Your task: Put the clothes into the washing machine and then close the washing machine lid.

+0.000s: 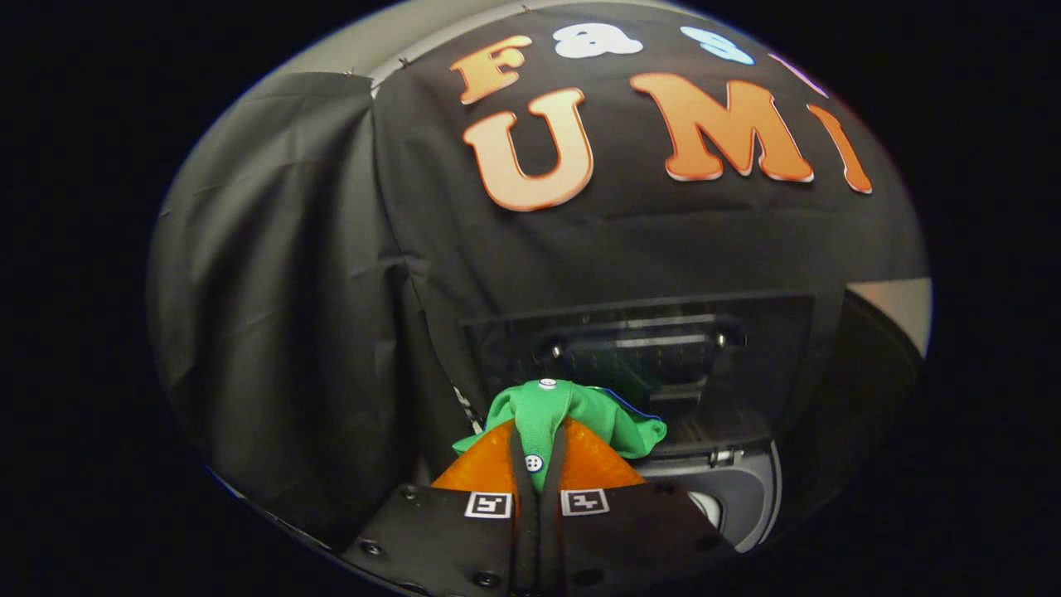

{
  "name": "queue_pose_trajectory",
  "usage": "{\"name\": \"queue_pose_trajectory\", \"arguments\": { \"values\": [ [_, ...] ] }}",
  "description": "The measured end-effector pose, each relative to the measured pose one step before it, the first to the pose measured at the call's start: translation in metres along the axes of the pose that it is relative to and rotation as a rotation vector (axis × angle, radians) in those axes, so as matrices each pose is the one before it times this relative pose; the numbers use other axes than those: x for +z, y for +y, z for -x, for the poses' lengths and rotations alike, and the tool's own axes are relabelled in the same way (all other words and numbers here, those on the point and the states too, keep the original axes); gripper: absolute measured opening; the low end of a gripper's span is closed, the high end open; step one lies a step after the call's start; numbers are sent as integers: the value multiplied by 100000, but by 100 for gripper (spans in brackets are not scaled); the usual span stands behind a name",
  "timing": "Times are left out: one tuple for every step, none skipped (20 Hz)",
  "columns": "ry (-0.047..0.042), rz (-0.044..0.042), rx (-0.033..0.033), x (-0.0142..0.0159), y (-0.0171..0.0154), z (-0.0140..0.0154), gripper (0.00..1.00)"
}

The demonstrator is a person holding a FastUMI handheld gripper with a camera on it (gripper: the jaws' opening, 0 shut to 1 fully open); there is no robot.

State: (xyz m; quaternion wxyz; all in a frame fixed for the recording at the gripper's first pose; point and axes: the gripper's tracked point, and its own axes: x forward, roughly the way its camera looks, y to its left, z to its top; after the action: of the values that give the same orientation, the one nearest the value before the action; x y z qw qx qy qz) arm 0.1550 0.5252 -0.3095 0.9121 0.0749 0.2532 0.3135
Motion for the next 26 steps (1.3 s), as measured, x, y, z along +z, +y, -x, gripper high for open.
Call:
{"name": "queue_pose_trajectory", "arguments": {
  "values": [
    [2462, -1305, -2112, -1666, -892, -1066, 8],
    [1377, -242, -1643, -1464, -692, -1016, 8],
    [2485, 1010, -2779, -1418, -849, -515, 8],
    [3106, 814, -1994, -1521, -726, -624, 8],
    [2994, -100, -1439, -1493, -410, -808, 8],
    [3405, -213, -1219, -1454, -231, -654, 8],
    [3285, 201, -1152, -1494, -534, -595, 8],
    [3518, 886, -1124, -1313, -332, -590, 8],
    [4001, 965, -1988, -1499, -504, -461, 8],
    [5137, -40, -1447, -1446, -346, -218, 8],
    [4248, -1433, -971, -1407, -240, -412, 8],
    [3666, -1807, -1161, -1071, -473, -350, 8],
    [2196, -2374, -781, -812, -323, -225, 8],
    [1527, -2675, -471, -213, -39, -529, 8],
    [1222, -2228, -401, 114, 210, -293, 8],
    [491, -1028, -766, 230, -35, -246, 8],
    [451, 139, -972, -234, -350, -192, 8],
    [309, 465, -813, 337, -252, 57, 8],
    [307, 120, -882, 182, -260, 221, 8],
    [-66, -346, -507, 311, -191, -102, 8],
    [30, -842, -564, 192, -188, 21, 9],
    [556, -1025, 288, 176, 32, -80, 10],
    [1153, -939, 193, -136, 21, -27, 13],
    [932, -439, -81, -45, -79, -124, 16],
    [1267, -300, -312, -224, -152, 23, 16],
    [1111, -393, -31, -243, -46, -66, 16]
  ]
}}
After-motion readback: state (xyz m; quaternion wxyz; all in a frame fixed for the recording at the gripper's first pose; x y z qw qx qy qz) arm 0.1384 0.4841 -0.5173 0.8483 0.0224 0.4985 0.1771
